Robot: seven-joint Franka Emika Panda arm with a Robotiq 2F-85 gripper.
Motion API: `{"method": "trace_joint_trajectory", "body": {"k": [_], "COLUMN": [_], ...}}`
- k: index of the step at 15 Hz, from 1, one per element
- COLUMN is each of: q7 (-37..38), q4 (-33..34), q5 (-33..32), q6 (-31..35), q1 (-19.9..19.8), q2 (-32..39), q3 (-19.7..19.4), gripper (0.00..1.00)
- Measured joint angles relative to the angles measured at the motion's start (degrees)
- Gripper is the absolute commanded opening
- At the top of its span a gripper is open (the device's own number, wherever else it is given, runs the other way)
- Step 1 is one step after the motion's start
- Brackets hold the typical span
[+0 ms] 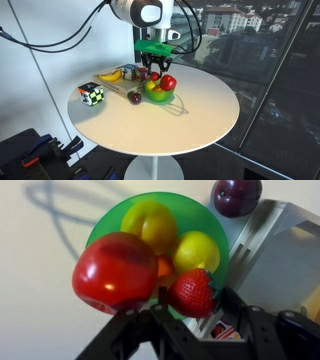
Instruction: Pick up the red strawberry toy and put it in the green bowl
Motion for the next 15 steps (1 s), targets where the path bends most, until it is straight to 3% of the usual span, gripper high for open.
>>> {"method": "trace_joint_trajectory", "body": {"k": [1,2,15], "q7": [0.1,0.1,6.0], "q4": [0.3,0.6,0.9], "q5": [0.0,0.0,-1.2], "q6": [0.0,0.0,-0.8], "q1": [0.0,0.0,-0.5], "q2": [0.3,0.4,-0.5], "q3": [0.1,0.1,-0.4], "gripper": [0.98,1.00,1.00]}}
